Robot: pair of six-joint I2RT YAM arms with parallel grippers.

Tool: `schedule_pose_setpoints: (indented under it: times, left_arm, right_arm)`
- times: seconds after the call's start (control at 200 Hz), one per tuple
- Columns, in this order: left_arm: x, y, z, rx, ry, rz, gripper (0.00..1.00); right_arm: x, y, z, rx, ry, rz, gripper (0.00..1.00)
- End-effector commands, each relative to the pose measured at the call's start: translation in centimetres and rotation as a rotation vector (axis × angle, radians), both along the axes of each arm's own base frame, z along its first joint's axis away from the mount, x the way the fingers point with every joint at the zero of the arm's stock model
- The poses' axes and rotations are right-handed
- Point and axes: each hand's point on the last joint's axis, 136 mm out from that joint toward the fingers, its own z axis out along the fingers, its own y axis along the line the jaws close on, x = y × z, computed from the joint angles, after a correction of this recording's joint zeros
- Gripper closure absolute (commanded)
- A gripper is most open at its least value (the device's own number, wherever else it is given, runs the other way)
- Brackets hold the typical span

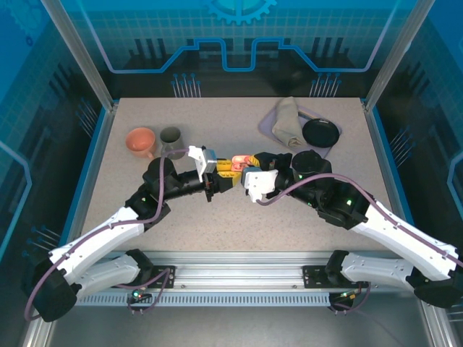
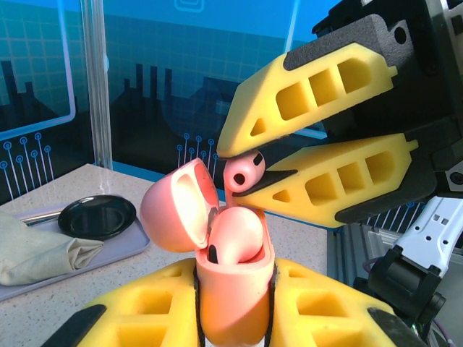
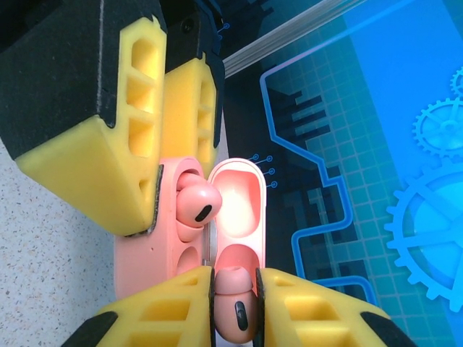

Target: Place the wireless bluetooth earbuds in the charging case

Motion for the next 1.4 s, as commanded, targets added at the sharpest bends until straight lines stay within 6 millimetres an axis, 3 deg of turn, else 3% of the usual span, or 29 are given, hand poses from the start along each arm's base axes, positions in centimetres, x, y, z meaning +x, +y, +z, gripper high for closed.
schedule_pose_setpoints:
  times: [0.0,0.63,1.396]
  left_arm:
    - [-0.6,-0.2,1.8,-0.035,-0.055,-0.027,1.0]
    - [-0.6,-0.2,1.7,-0.032,-0.06,-0.021,1.0]
    - [-0.6,-0.3,1.9,-0.043,-0.075,-0.026,1.0]
  right_arm:
    - [-0.3,-0.2,-0.4,-0.011,0.032,0.0,0.79]
    - [-0.8,0.3,-3.0,0.027,0.266,0.035,0.79]
    - [-0.8,0.9,-1.8,0.084,0.333,0.073,0.74]
